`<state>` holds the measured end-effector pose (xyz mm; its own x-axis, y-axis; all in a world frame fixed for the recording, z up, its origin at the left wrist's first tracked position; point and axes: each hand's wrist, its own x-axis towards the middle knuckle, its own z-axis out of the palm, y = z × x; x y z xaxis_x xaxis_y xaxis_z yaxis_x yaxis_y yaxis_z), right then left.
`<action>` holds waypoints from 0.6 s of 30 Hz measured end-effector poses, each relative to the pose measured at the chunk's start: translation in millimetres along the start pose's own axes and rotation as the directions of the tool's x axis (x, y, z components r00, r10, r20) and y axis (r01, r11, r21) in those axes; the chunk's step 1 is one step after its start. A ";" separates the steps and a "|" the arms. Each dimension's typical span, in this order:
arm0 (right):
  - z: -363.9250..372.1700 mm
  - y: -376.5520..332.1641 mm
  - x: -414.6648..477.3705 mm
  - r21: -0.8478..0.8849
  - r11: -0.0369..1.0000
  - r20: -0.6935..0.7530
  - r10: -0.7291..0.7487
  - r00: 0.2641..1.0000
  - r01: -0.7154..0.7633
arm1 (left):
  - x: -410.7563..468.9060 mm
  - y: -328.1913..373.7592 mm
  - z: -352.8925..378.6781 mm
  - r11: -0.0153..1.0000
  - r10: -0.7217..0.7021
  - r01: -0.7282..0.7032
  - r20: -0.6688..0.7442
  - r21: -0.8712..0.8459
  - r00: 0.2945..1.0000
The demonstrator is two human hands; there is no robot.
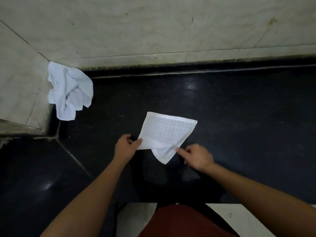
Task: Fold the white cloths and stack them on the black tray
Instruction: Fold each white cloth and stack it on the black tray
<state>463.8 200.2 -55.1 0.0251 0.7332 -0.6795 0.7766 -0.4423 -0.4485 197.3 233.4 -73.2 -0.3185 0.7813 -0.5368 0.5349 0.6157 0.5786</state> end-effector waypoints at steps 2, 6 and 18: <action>20.9 -10.0 -5.9 0.232 0.964 0.217 0.080 0.973 -0.131 | -5.2 -14.4 -2.1 0.995 0.047 -0.053 0.068 0.088 0.997; 42.1 -27.1 -1.0 0.481 0.854 0.212 0.108 0.971 -0.200 | -8.0 -15.8 -0.1 0.939 0.248 -0.258 0.070 0.227 0.966; -16.4 -2.7 -20.3 0.644 0.749 0.141 0.085 0.986 -0.157 | -17.1 24.0 2.9 0.960 -0.046 0.069 0.089 -0.272 0.995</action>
<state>471.5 195.0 -30.6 0.0022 0.6127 -0.7903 0.1728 -0.7787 -0.6032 217.9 234.5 -51.9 -0.2723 0.7396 -0.6155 0.2782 0.6728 0.6855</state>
